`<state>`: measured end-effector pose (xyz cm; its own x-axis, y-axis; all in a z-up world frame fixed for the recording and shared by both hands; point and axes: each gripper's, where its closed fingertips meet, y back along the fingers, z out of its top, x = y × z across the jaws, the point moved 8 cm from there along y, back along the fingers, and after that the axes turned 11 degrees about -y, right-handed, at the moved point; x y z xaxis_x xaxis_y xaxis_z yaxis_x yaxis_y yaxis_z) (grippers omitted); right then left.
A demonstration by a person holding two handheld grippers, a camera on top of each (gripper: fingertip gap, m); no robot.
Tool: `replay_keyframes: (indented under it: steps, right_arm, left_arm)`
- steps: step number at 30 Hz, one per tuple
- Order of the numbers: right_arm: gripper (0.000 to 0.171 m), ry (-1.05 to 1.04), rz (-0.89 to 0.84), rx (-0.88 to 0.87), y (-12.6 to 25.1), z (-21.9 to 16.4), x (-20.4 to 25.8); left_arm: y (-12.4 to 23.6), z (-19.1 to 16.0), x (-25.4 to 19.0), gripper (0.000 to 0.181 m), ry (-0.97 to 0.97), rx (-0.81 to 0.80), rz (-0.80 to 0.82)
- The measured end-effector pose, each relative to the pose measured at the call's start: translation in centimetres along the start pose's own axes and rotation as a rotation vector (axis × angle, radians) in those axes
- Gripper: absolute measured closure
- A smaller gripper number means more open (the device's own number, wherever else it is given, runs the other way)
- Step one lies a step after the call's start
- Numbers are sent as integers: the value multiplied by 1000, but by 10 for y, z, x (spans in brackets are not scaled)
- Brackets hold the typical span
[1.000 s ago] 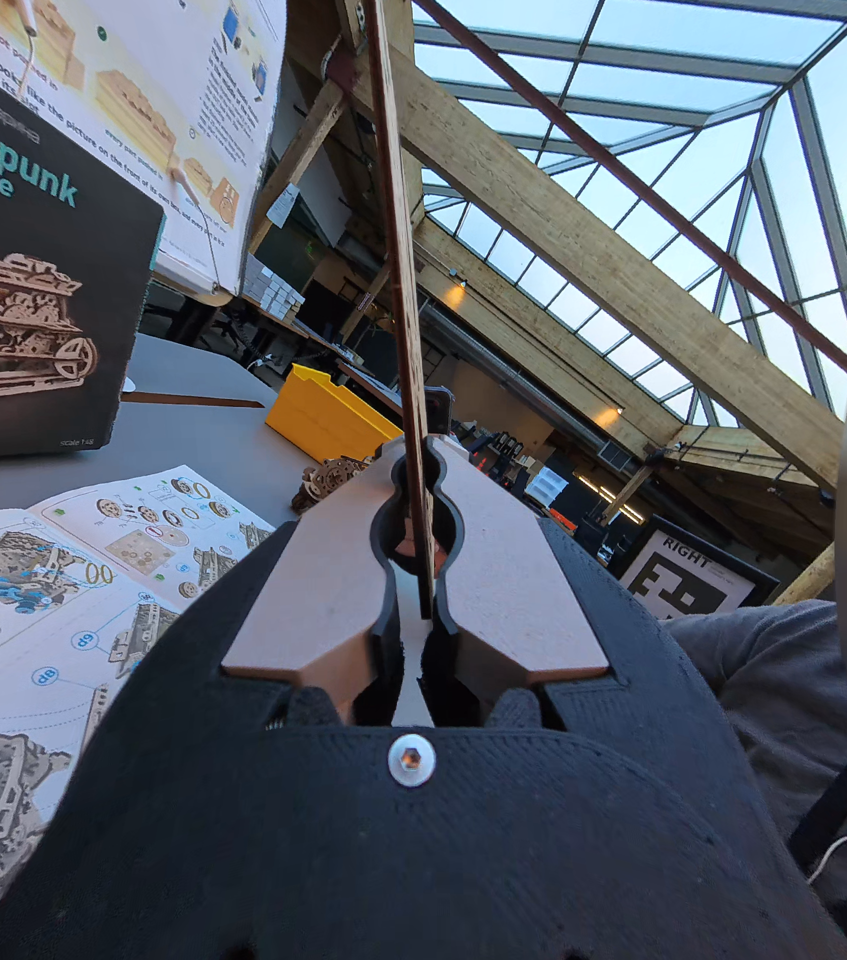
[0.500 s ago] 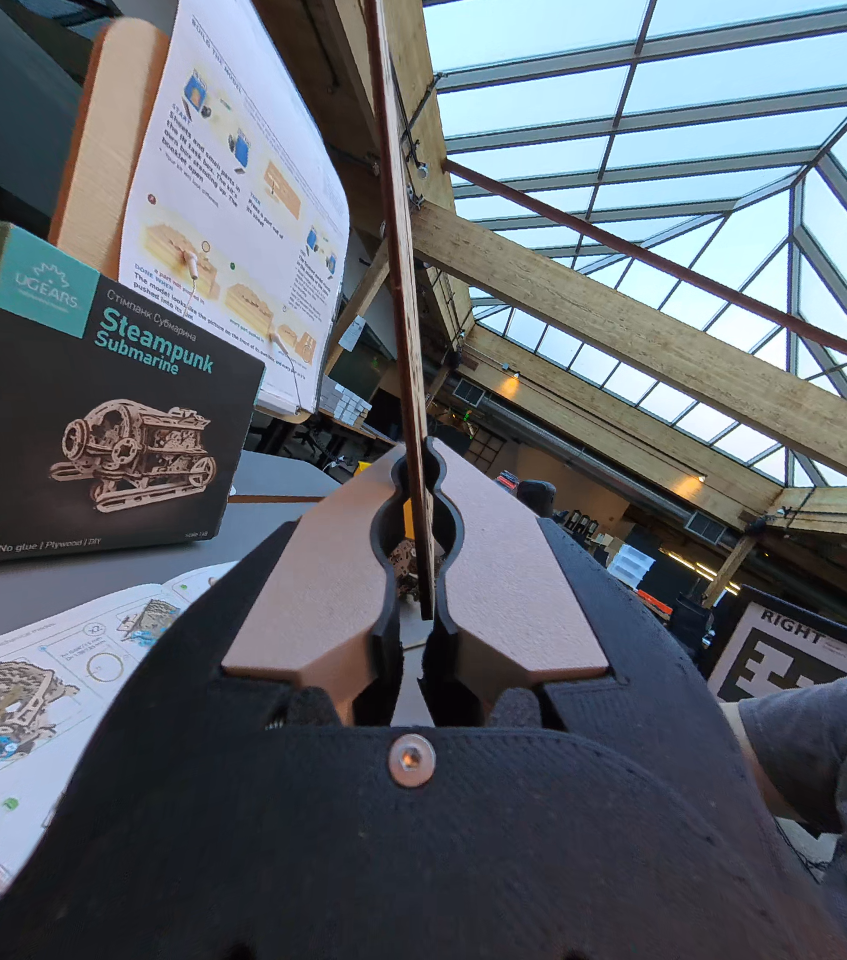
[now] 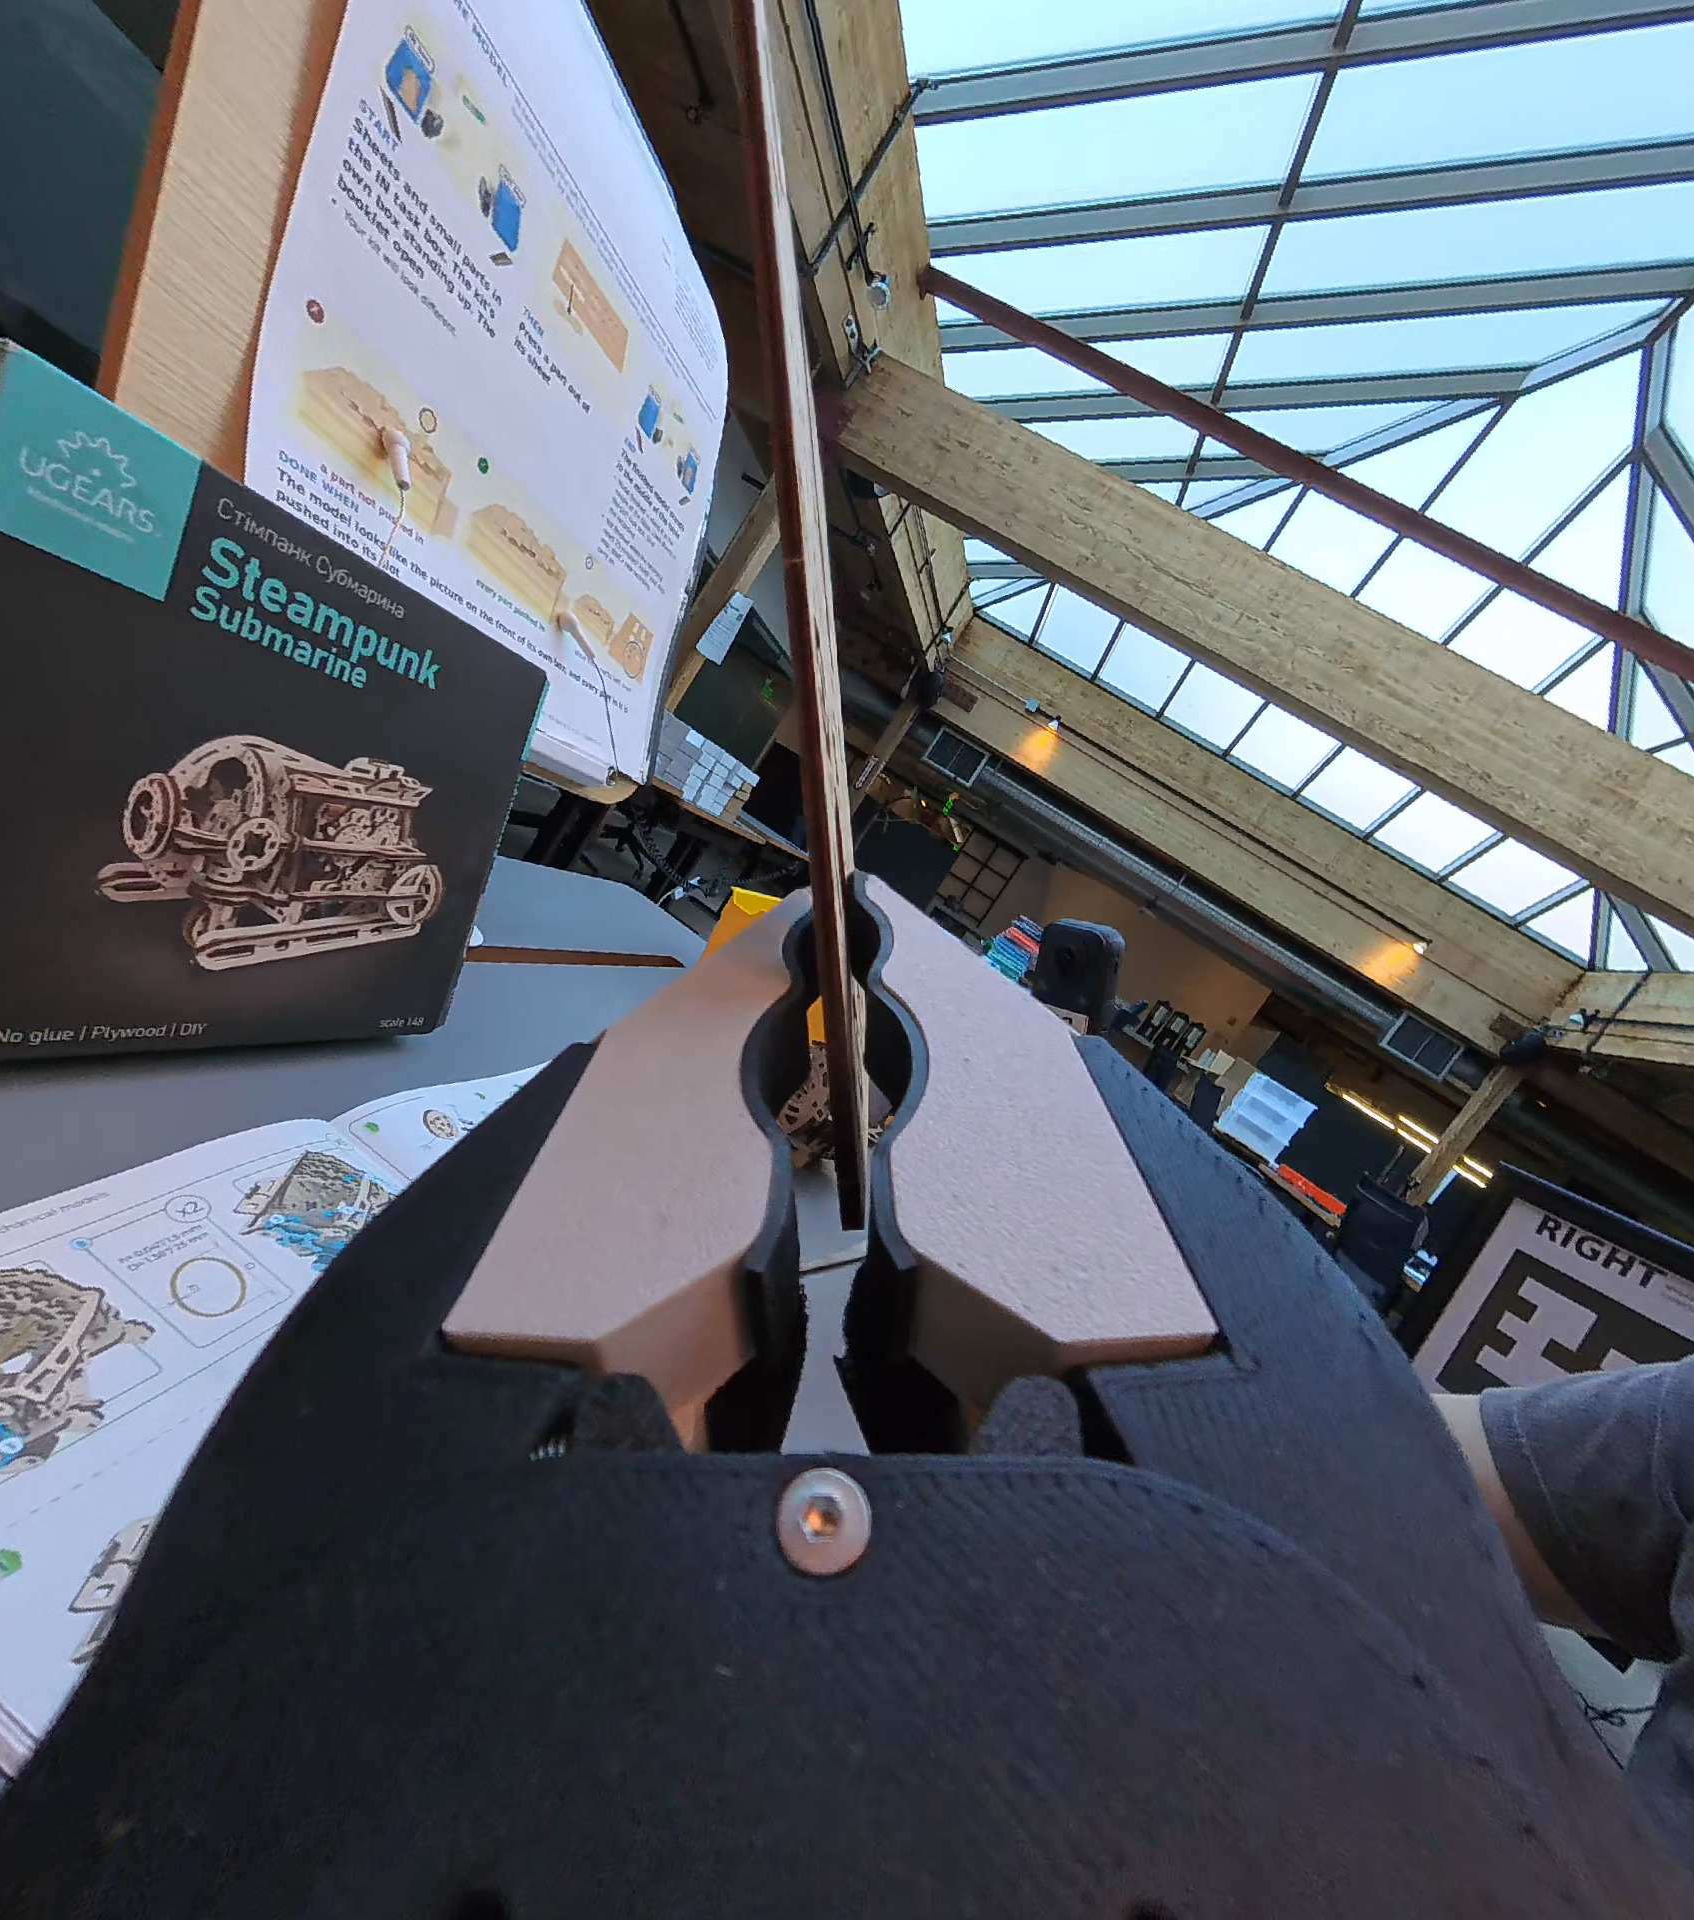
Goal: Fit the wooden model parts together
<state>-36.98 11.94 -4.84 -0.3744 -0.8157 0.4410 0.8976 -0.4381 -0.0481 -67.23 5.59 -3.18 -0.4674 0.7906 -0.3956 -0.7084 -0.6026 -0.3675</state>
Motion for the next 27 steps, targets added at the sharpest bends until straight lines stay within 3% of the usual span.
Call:
replay_keyframes:
  steps: [4,7,10,12,16,22,24,25,27]
  right_arm:
    - [158,84,24,63,-7,4,10]
    - [149,120,19,83,-21,32,20]
    - [130,63,81,145,-46,61,30]
    - [128,31,151,165,-64,77,37]
    - [109,-26,236,178,-83,86,41]
    - [115,-205,405,255,-100,65,31]
    - [136,-239,472,298,-103,57,32]
    - [161,-242,488,326,-103,53,32]
    - [170,-301,576,327,-101,53,31]
  left_arm:
    - [2,3,1,181,7,-16,2]
    - [4,4,4,181,17,-33,9]
    - [5,4,6,181,29,-37,5]
    - [4,2,6,181,28,-27,1]
    - [1,-2,5,181,15,1,-7]
    - [-4,-7,4,181,34,28,-40]
    - [-7,-11,2,181,42,42,-51]
    - [-8,-12,1,181,46,45,-68]
    - [-10,-11,-3,181,61,20,-121]
